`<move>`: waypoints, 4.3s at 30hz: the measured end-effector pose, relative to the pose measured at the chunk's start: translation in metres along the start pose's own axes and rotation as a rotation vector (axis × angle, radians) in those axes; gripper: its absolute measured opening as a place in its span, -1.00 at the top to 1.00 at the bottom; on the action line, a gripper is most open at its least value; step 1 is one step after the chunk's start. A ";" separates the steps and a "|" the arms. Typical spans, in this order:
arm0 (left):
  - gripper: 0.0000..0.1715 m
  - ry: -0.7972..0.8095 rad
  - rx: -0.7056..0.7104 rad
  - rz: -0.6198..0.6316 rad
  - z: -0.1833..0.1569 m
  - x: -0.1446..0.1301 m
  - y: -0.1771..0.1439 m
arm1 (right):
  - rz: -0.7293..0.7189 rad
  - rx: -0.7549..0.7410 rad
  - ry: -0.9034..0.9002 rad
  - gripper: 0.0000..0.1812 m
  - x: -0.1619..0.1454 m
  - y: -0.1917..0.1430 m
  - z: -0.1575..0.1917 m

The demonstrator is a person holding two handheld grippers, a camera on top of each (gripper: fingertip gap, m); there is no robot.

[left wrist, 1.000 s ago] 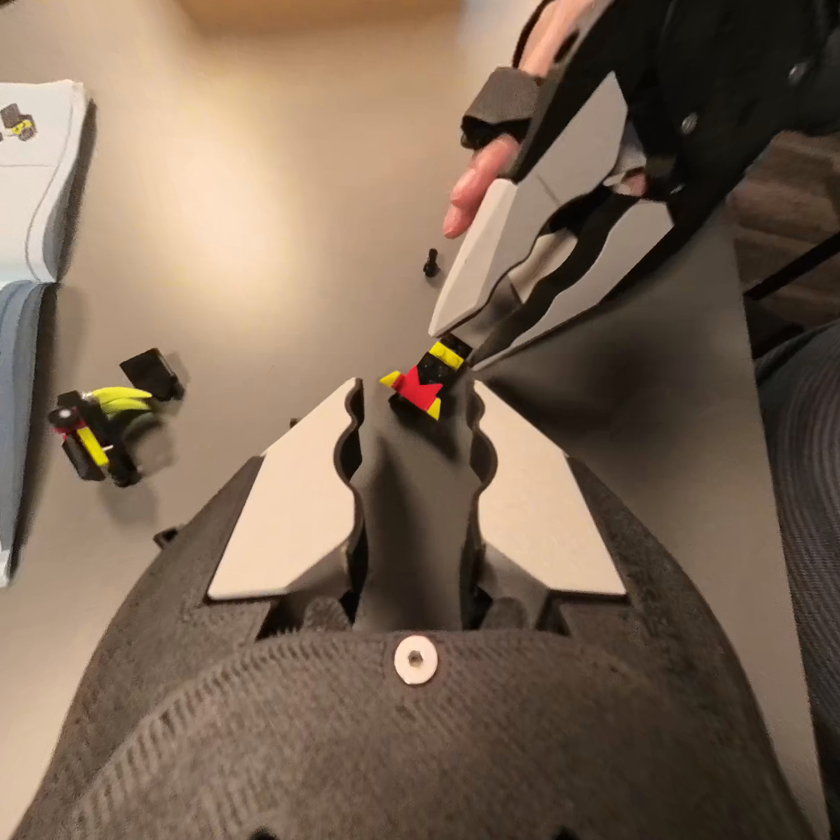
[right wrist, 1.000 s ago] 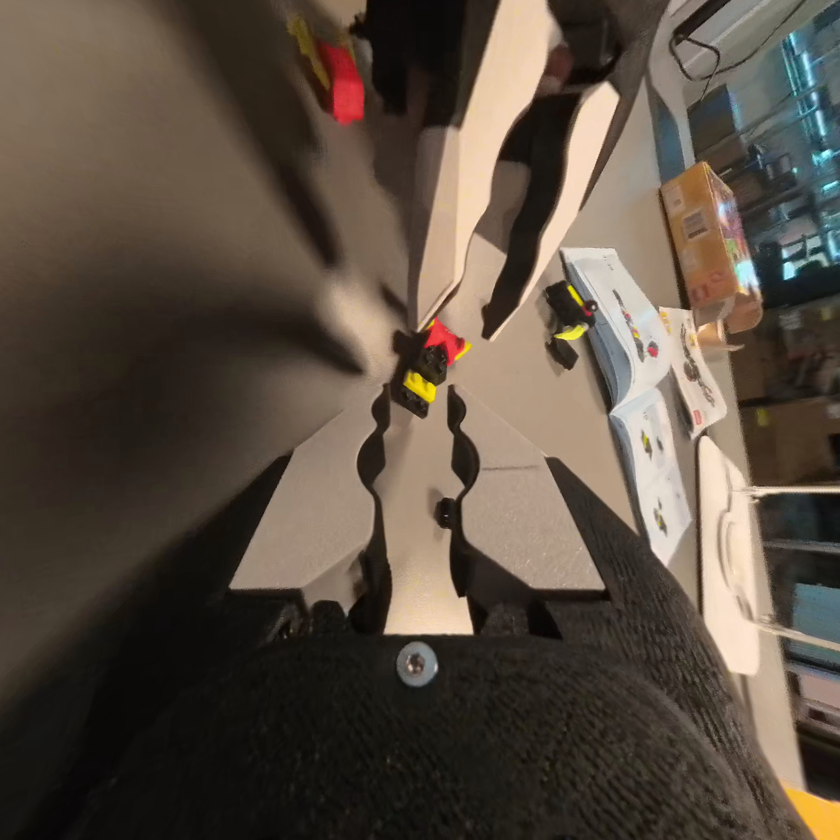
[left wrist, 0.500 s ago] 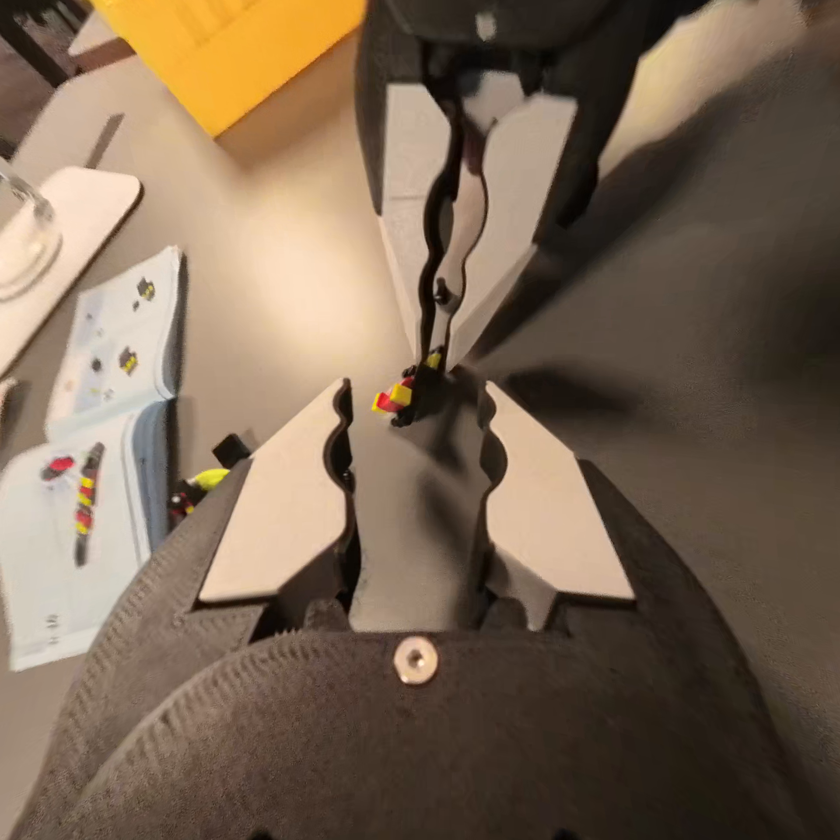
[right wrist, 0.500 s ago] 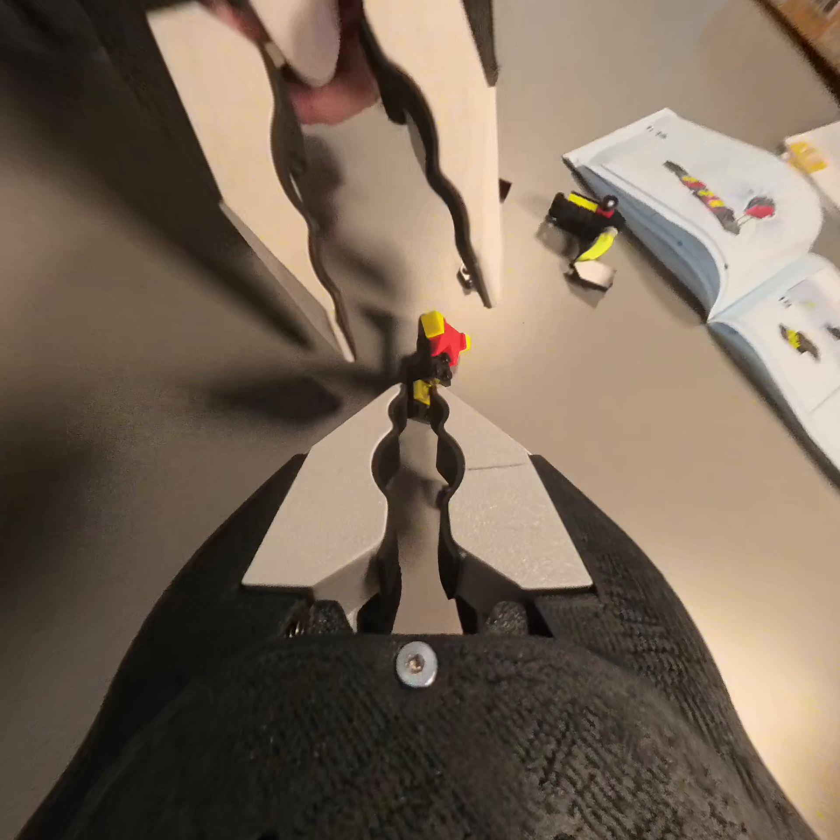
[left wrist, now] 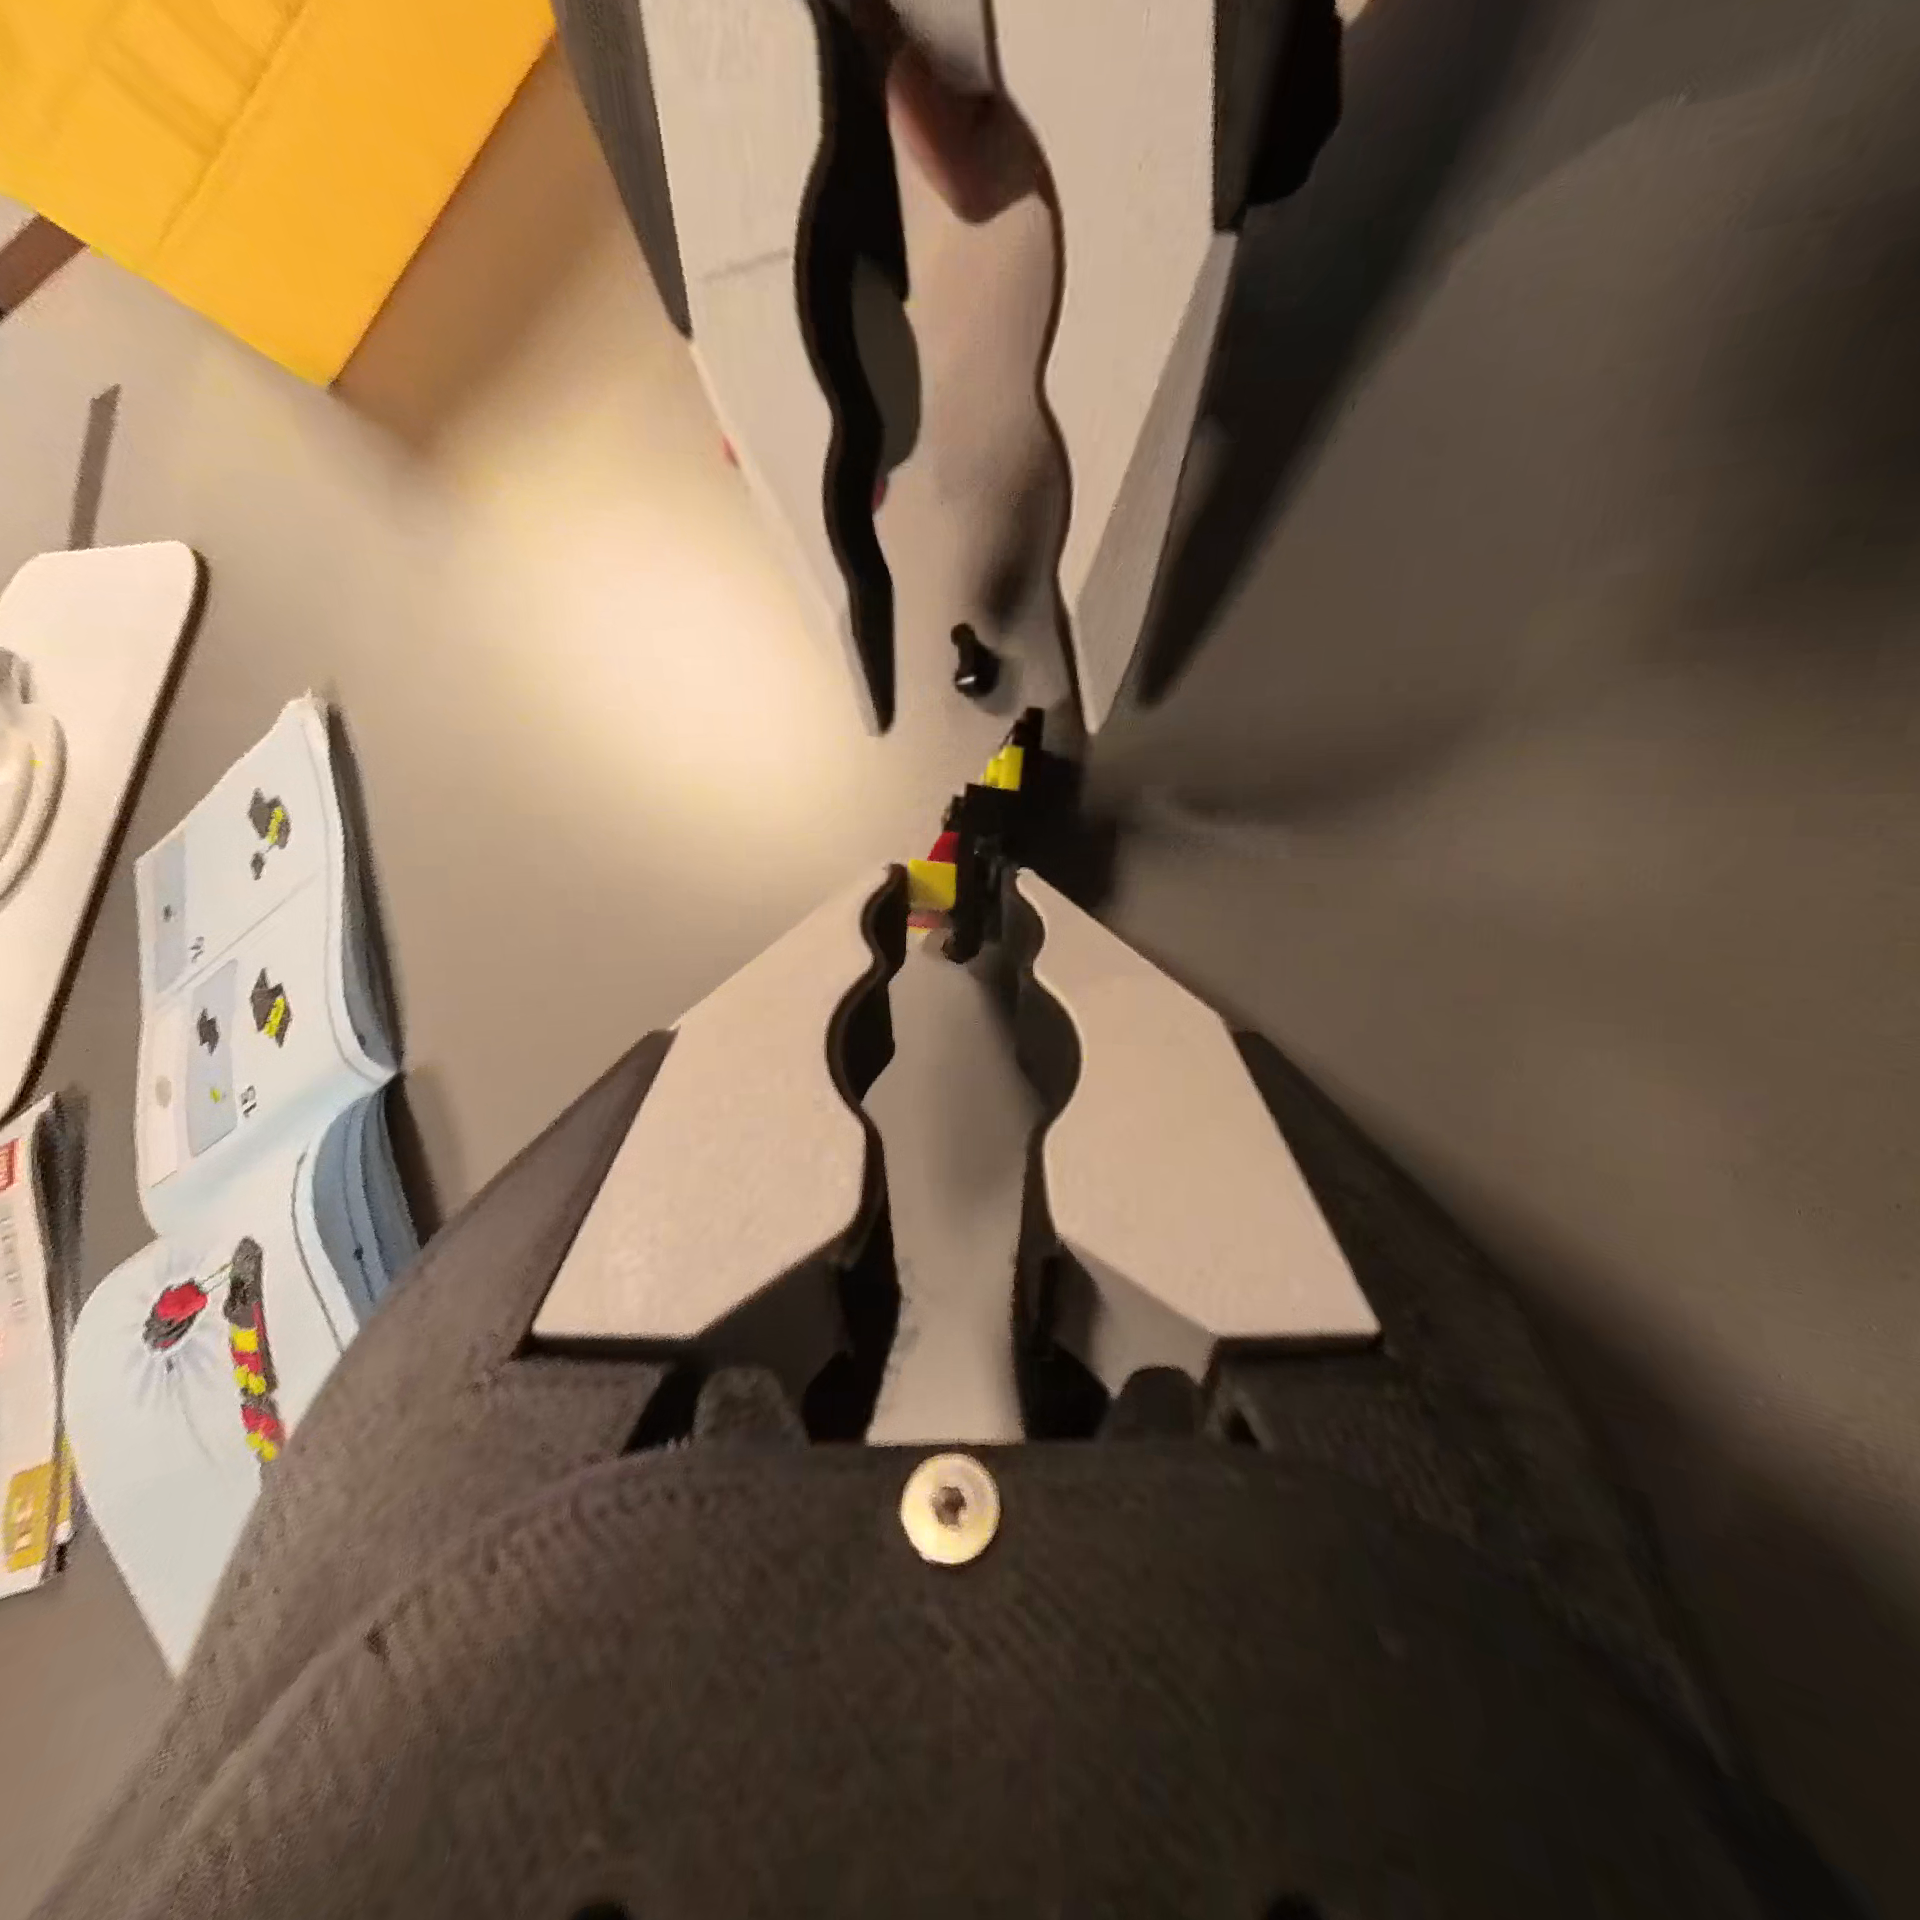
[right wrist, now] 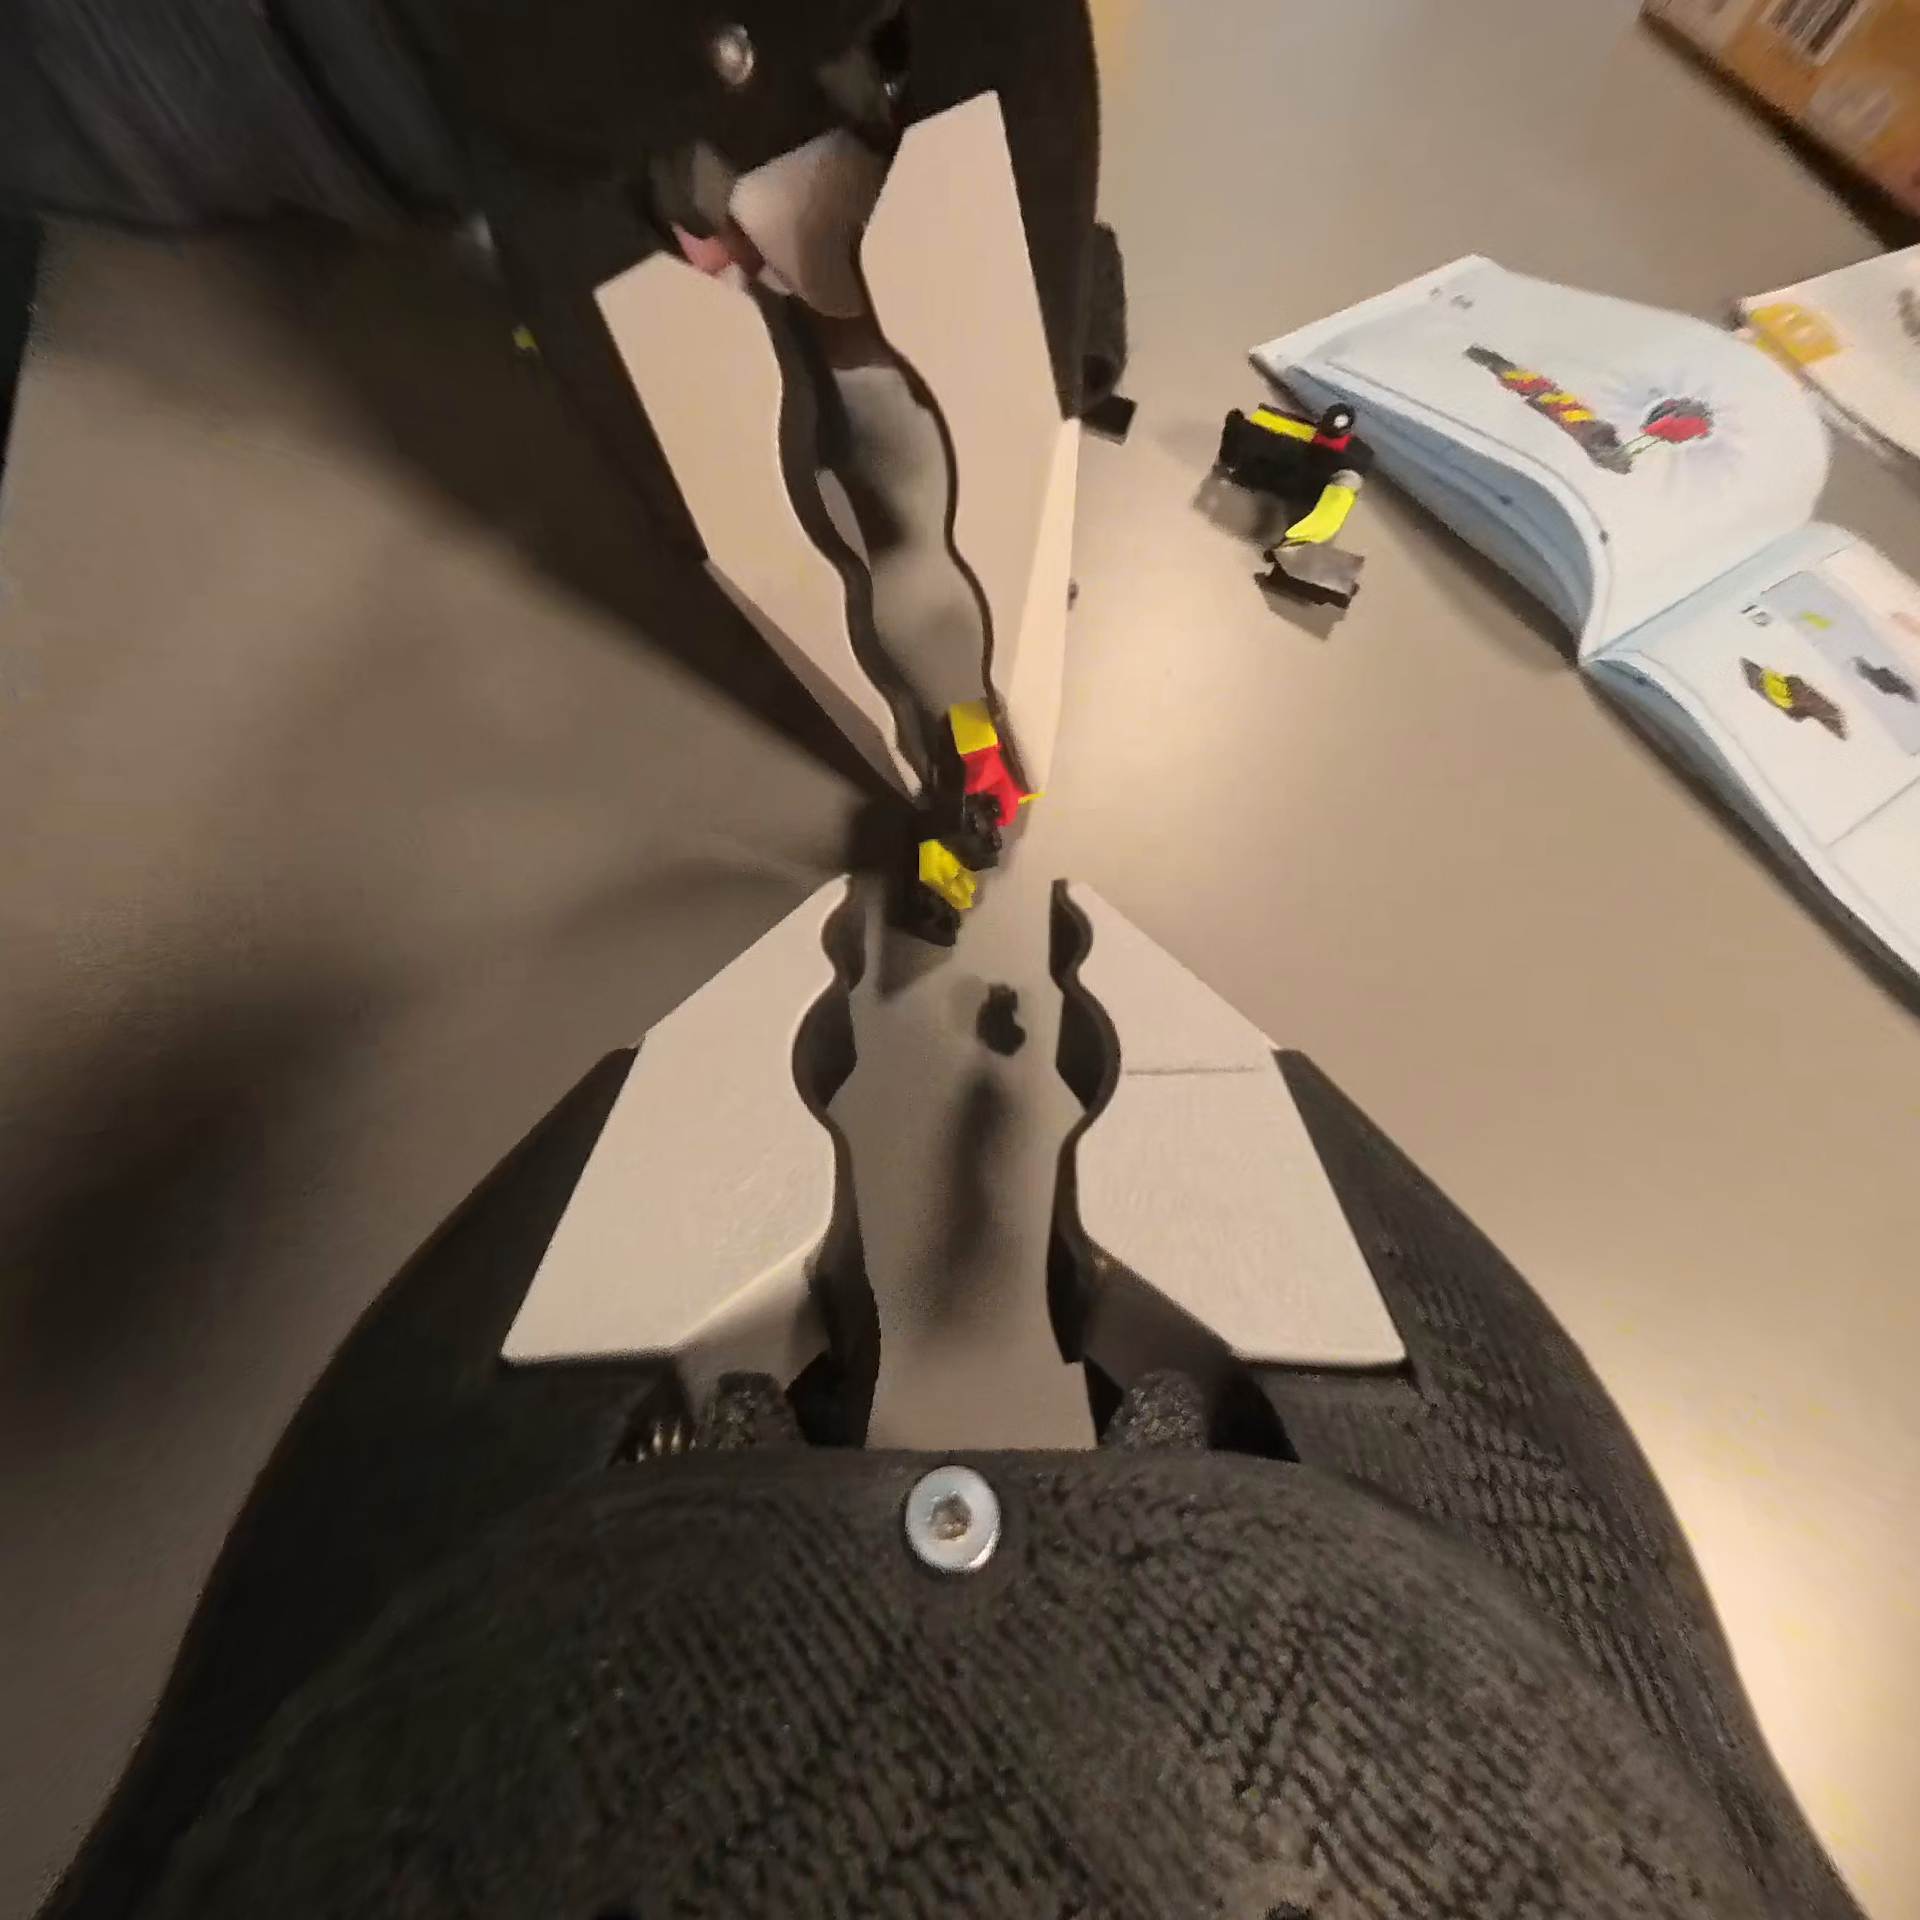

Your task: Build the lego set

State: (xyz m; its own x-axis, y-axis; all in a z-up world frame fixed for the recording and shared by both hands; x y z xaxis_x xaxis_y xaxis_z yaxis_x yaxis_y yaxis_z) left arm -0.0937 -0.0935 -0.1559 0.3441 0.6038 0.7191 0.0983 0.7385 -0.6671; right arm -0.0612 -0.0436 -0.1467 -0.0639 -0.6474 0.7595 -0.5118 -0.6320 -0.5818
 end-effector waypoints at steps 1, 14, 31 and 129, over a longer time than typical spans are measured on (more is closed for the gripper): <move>0.81 -0.011 -0.021 0.004 -0.002 0.002 0.001 | -0.001 -0.007 -0.006 0.62 -0.003 -0.003 0.001; 0.81 -0.248 -0.222 0.099 0.001 0.011 0.007 | 0.036 0.022 -0.119 0.70 -0.017 -0.003 0.003; 0.82 -0.353 -0.393 0.054 0.004 0.015 0.015 | 0.036 0.072 -0.052 0.82 -0.024 -0.007 0.000; 0.82 -0.097 0.322 -0.112 0.003 0.011 -0.020 | -0.131 -0.335 -0.495 0.61 0.013 -0.007 -0.003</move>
State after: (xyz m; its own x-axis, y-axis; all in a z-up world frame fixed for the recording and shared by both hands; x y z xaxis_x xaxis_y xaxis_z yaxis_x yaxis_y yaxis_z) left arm -0.0949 -0.1007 -0.1346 0.2562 0.5280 0.8097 -0.1747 0.8491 -0.4984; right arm -0.0612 -0.0466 -0.1318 0.3823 -0.7450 0.5466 -0.7355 -0.6034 -0.3081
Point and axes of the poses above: each gripper's, where its closed fingertips meet, y out along the fingers, x out of its top, z = x × y across the jaws, the point moved 3 cm from there along -y, back along the fingers, and after that the axes turned 15 degrees about -y, right-handed, at the moved point
